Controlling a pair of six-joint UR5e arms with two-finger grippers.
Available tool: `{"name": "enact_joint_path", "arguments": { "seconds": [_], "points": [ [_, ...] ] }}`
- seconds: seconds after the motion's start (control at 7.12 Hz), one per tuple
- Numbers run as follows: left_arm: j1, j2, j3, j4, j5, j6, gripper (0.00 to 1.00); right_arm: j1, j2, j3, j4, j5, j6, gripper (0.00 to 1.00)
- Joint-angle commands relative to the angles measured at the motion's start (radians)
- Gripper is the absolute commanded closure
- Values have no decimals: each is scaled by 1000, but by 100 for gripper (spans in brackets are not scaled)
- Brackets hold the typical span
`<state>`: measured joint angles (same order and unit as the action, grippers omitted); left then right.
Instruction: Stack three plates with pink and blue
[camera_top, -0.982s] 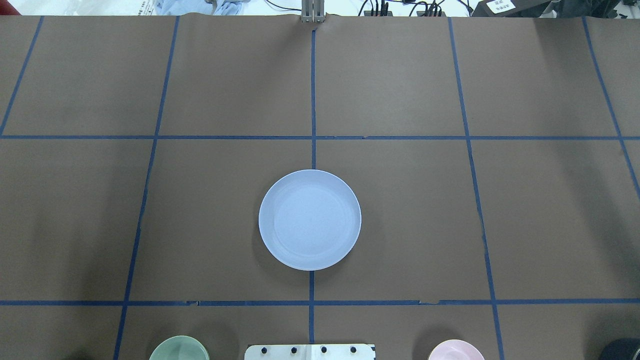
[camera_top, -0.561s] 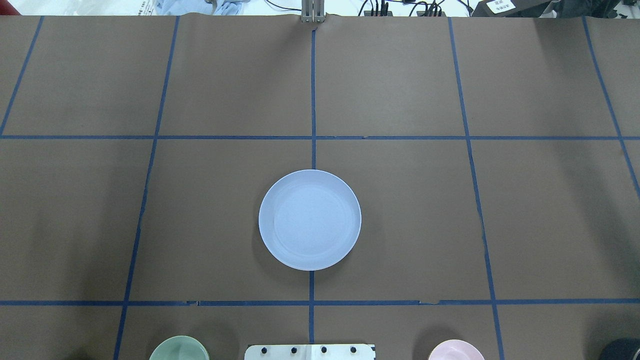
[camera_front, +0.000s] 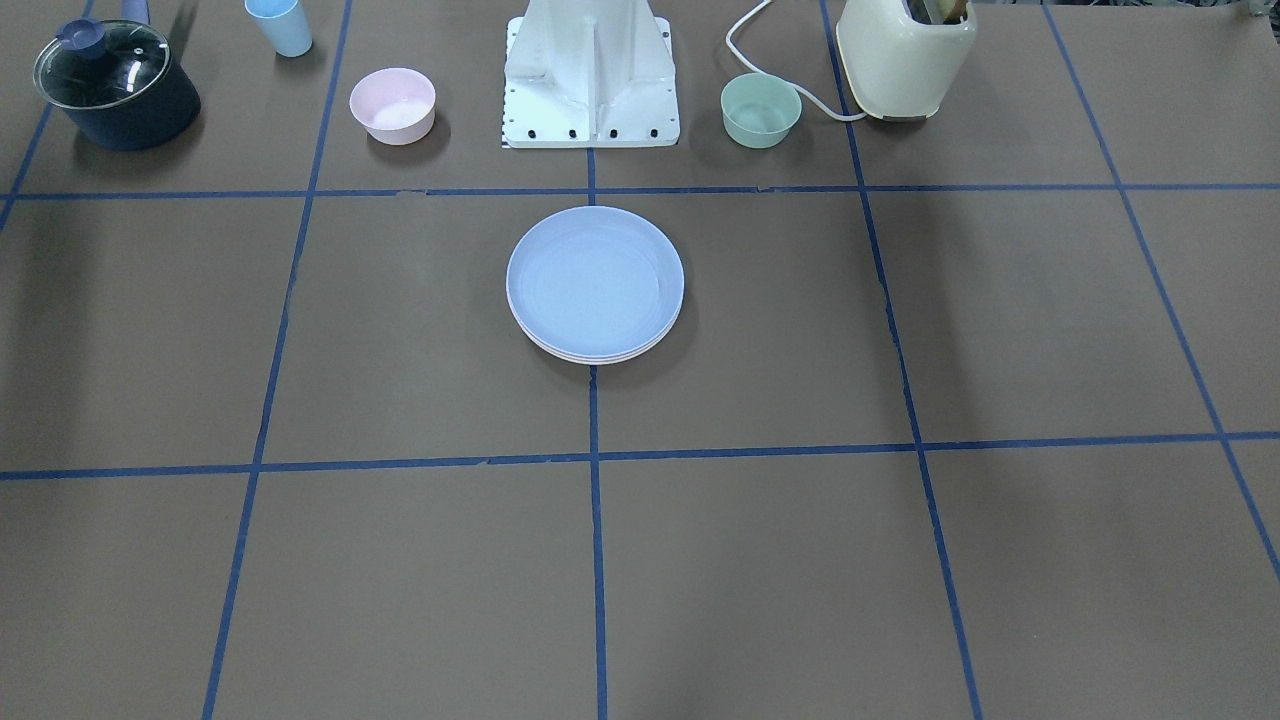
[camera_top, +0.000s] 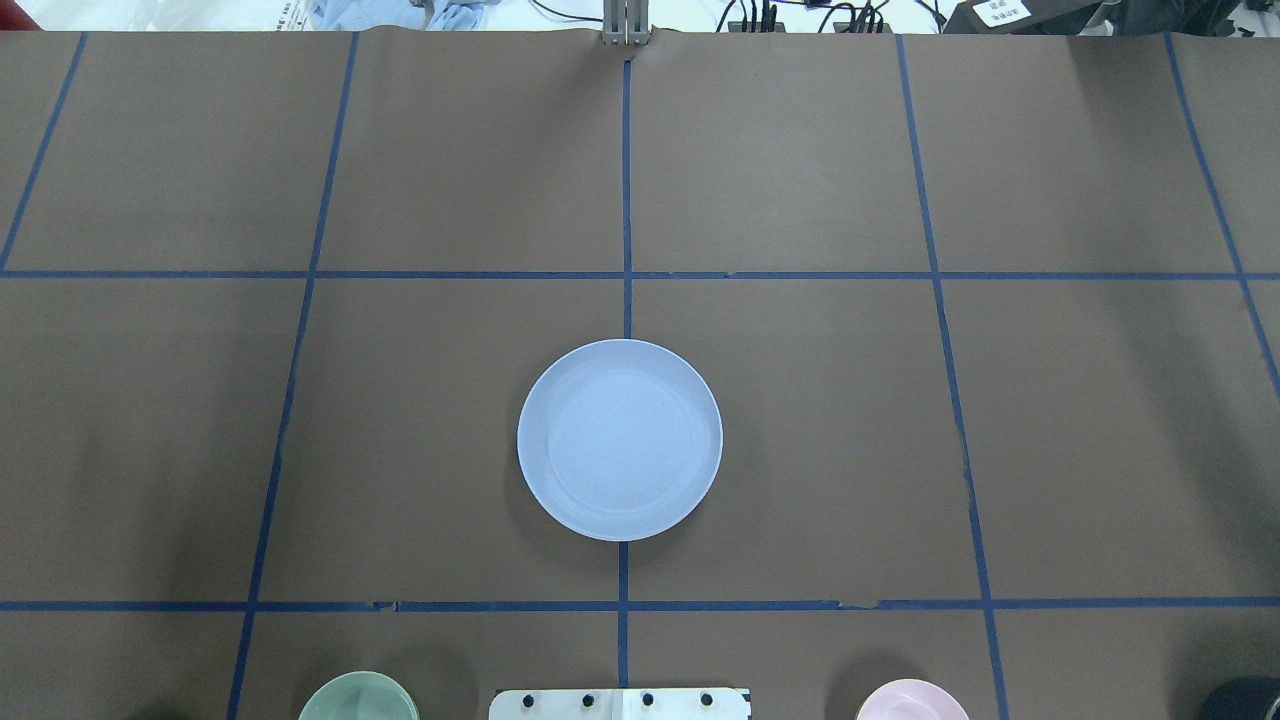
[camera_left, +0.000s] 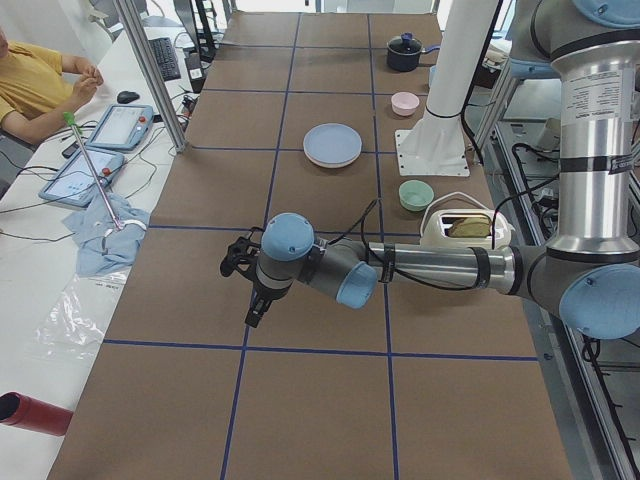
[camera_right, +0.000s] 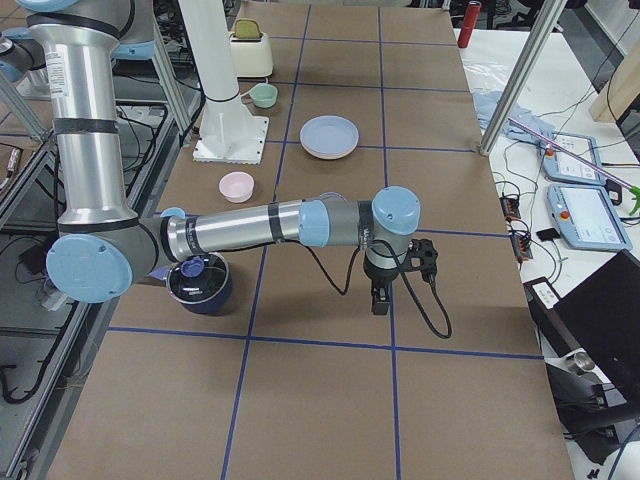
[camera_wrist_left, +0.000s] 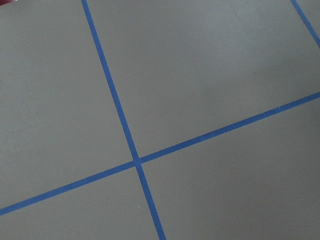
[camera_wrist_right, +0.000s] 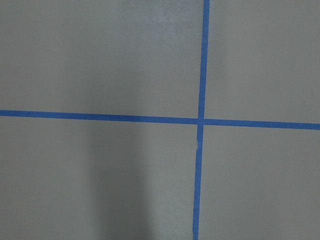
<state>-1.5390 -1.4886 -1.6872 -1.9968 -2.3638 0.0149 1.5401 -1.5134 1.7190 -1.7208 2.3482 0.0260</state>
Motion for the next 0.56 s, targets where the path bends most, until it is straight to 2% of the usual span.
{"name": "enact_joint_path", "arguments": {
  "seconds": [0.0, 0.42],
  "points": [
    [0, -1, -5, 0, 15, 2, 0, 0, -1, -1, 1, -3, 3, 0],
    [0, 10, 1, 0, 14, 2, 0, -2, -2, 1, 3, -1, 3, 0]
  ]
}}
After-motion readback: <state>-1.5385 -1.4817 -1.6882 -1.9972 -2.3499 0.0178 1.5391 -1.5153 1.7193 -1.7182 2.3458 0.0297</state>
